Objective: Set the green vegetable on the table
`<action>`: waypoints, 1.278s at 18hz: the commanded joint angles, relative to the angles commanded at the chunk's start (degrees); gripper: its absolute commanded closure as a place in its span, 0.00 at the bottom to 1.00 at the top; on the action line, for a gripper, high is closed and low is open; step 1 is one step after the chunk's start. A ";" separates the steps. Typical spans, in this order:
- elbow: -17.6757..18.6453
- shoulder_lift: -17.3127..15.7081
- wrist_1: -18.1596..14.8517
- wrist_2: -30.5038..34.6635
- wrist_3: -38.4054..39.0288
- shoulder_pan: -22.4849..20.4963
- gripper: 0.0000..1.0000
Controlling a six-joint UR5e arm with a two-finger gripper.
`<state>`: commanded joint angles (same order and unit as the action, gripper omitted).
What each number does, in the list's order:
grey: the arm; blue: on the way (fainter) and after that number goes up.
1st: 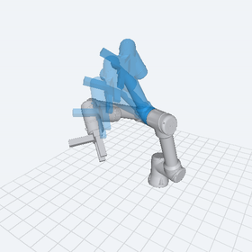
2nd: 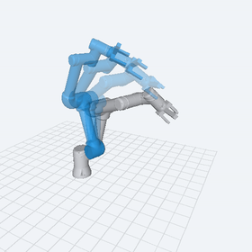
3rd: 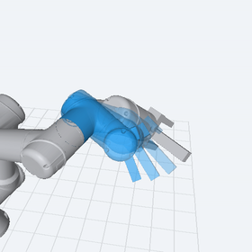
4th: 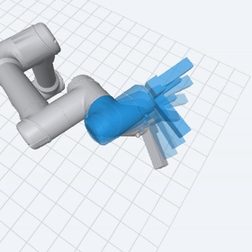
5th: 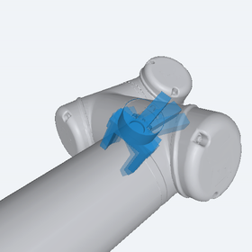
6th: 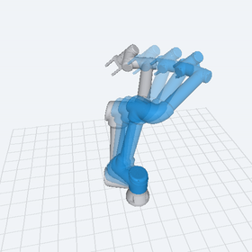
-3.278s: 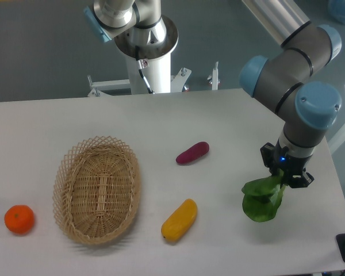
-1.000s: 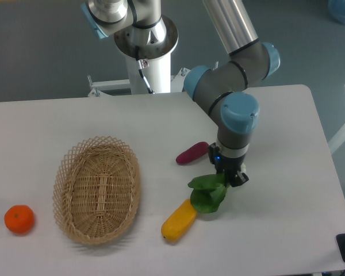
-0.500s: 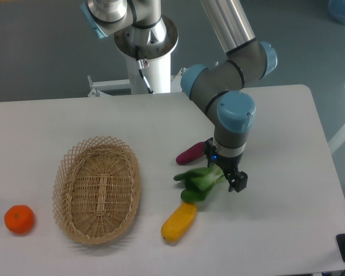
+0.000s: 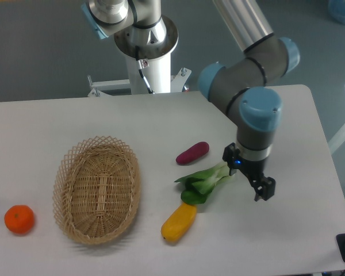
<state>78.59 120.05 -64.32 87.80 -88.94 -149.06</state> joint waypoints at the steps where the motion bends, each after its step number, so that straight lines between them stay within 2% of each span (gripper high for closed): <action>1: -1.67 0.62 -1.32 0.00 0.00 -0.27 0.00; 6: -7.92 2.90 -7.65 0.09 -0.35 -1.50 0.00; 9: -10.12 3.79 -8.37 0.09 -0.61 -1.85 0.00; 13: -13.11 4.93 -11.17 -0.09 -0.70 -2.82 0.00; 23: -15.05 6.25 -11.18 0.17 -1.67 -3.43 0.00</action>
<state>63.54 126.30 -75.50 87.98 -90.61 -152.49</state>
